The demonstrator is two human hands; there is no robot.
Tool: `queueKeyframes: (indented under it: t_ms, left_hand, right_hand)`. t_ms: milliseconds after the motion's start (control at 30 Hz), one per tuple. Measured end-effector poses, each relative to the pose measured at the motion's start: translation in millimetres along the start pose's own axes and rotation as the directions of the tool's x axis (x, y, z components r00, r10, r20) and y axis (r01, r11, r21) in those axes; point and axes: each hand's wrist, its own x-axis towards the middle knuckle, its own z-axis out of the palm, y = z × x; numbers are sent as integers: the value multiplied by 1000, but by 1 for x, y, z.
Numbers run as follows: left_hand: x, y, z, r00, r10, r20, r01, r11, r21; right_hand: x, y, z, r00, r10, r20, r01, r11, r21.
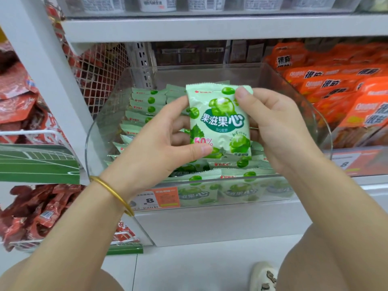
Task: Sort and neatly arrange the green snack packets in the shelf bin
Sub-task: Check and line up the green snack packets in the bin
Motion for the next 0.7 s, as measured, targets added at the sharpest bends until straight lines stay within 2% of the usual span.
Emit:
queueKeyframes:
  t_ms: [167, 367, 567, 700]
  left_hand:
    - [-1, 0, 0, 1000, -5, 0, 5, 996, -89]
    - [-2, -1, 0, 1000, 19, 10, -18, 996, -92]
    - [-3, -1, -1, 999, 25, -23, -26, 999, -28]
    - [-3, 0, -1, 994, 20, -107, -18, 1000, 25]
  right_hand:
    - [-2, 0, -2, 999, -7, -38, 8, 1000, 29]
    - [-3, -1, -3, 1000, 0, -29, 2, 999, 48]
    - [-4, -1, -2, 1000, 11, -20, -9, 995, 95]
    - [-3, -1, -2, 999, 32, -22, -28, 991, 134]
